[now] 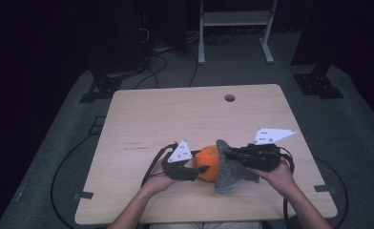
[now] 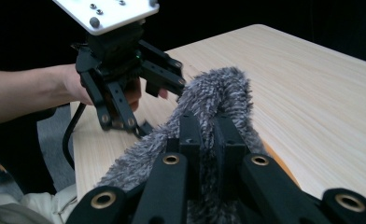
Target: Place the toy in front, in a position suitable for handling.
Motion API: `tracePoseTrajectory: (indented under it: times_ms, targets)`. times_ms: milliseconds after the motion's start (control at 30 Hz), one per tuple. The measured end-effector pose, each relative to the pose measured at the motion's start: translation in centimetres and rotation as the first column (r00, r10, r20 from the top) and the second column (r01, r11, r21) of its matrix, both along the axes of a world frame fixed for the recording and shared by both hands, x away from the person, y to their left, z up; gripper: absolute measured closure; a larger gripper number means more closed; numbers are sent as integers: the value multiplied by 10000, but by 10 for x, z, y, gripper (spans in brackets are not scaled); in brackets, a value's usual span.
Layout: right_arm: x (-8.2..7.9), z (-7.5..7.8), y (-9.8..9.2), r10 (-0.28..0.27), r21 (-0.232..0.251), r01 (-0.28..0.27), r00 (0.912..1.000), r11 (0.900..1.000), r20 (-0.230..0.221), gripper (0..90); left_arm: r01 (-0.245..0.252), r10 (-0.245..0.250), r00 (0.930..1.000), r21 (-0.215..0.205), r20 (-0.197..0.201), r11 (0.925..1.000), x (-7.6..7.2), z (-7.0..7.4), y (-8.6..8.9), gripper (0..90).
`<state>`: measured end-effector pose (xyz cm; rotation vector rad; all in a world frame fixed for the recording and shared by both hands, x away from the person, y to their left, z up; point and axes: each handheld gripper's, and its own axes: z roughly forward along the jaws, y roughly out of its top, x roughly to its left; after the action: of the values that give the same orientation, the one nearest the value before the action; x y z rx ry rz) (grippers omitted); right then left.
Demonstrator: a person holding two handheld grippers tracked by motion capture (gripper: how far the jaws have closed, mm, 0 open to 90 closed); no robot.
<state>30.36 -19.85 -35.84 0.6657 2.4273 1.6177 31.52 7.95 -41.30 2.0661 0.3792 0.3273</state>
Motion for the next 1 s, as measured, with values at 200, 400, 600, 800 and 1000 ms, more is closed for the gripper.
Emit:
tracePoseTrajectory:
  times_ms: [200,400,600,800,1000]
  targets:
    - [13,-11,28,151,-697,-160,9998,9974,-125,834,135,-136,9999,-256,-32,9996,-5,3,3,428]
    - [20,-26,26,-84,-1040,63,9998,9946,-194,835,412,-423,9989,-542,-206,9977,-1,-1,4,405]
    - [19,-33,4,-591,-989,561,9979,9935,-280,835,98,-134,9993,-1010,-354,9948,11,-4,14,161]
    - [17,-40,-17,-928,-698,895,9947,9935,-454,835,383,-525,9910,-1145,-1234,9927,22,-18,15,102]
    - [13,-48,-39,-1302,-307,1284,9892,9912,-667,833,648,-867,9720,-1056,-2184,9923,34,-36,-3,63]
